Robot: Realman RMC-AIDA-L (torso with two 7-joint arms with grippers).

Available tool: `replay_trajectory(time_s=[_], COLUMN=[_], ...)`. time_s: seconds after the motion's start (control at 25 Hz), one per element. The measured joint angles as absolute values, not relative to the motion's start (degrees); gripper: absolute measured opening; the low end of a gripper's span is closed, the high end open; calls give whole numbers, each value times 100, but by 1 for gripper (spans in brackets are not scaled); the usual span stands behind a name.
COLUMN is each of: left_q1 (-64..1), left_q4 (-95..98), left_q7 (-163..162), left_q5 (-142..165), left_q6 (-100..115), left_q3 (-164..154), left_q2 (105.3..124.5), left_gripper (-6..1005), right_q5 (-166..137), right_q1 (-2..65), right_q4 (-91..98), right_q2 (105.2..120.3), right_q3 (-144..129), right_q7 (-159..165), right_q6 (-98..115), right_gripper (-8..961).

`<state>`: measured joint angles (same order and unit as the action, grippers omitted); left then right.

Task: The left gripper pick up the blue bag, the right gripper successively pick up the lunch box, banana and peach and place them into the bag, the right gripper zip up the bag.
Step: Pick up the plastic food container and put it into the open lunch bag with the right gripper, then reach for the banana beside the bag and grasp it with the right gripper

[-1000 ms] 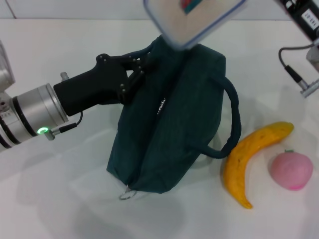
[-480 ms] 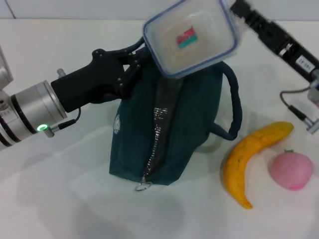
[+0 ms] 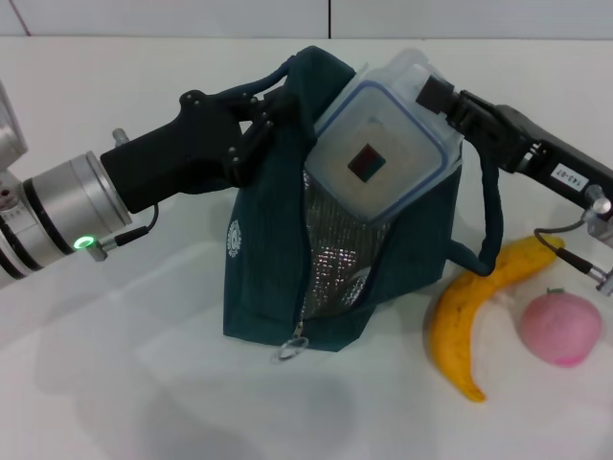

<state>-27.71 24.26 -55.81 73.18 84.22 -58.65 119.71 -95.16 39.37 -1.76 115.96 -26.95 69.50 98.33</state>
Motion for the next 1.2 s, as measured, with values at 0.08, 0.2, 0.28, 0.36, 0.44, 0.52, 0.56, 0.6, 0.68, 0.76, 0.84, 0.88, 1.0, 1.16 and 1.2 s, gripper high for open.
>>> replay_trajectory(time_s=[0.08,0.2,0.28,0.36,0.44,0.52,0.56,0.6,0.68,0.76,0.84,0.88,1.0,1.16,1.2], left_q1=[-2770,-2771,-2775,-2776,-2779,-2783,-2784,-2782,-2769,-2755,-2746,-2747,-2765,-2726,-2709], left_q4=[2426,2426,2426,2425,2425,2426,2425,2425,2425,2421,2399,2378,2251,2209,2206], left_q7=[-5581,-5581,-5581,-5581,-5581,-5581,-5580,-5577,-5570,-5566,-5546,-5521,-5409,-5366,-5364], left_q5=[7318,7318,7318,7318,7318,7319,7320,7320,7321,7321,7321,7321,7321,7320,7320], left_q6=[8389,8370,8367,8365,8363,8362,8361,8359,8358,8358,8357,8359,8357,8357,8358], left_q3=[-5871,-5891,-5892,-5886,-5886,-5890,-5891,-5888,-5888,-5890,-5889,-5890,-5873,-5861,-5862], left_q2=[11970,11970,11971,11970,11970,11970,11970,11970,11971,11971,11971,11971,11971,11970,11971], left_gripper=[42,43,43,43,43,43,43,43,43,43,43,43,44,44,44], right_q5=[-9517,-9509,-9479,-9471,-9469,-9469,-9468,-9464,-9458,-9474,-9495,-9492,-9509,-9592,-9614], right_q1=[3978,3988,3978,3980,4021,4071,4088,4097,4059,3911,3502,3406,2677,1866,1775], right_q4=[-61,-13,26,57,84,87,94,136,346,785,1404,1568,2474,3201,3247], right_q2=[11594,11594,11603,11613,11617,11607,11600,11584,11569,11559,11553,11551,11549,11538,11535], right_q3=[-2851,-2876,-2870,-2871,-2889,-2891,-2884,-2869,-2866,-2937,-3076,-3112,-3351,-3480,-3462], right_q7=[7081,7128,7116,7114,7127,7136,7138,7142,7173,7207,7202,7196,7177,7172,7176], right_q6=[9789,9754,9731,9716,9694,9675,9682,9727,9906,10230,10638,10722,10985,10739,10666], right_gripper=[160,162,164,166,168,170,171,172,174,320,435,477,603,633,640])
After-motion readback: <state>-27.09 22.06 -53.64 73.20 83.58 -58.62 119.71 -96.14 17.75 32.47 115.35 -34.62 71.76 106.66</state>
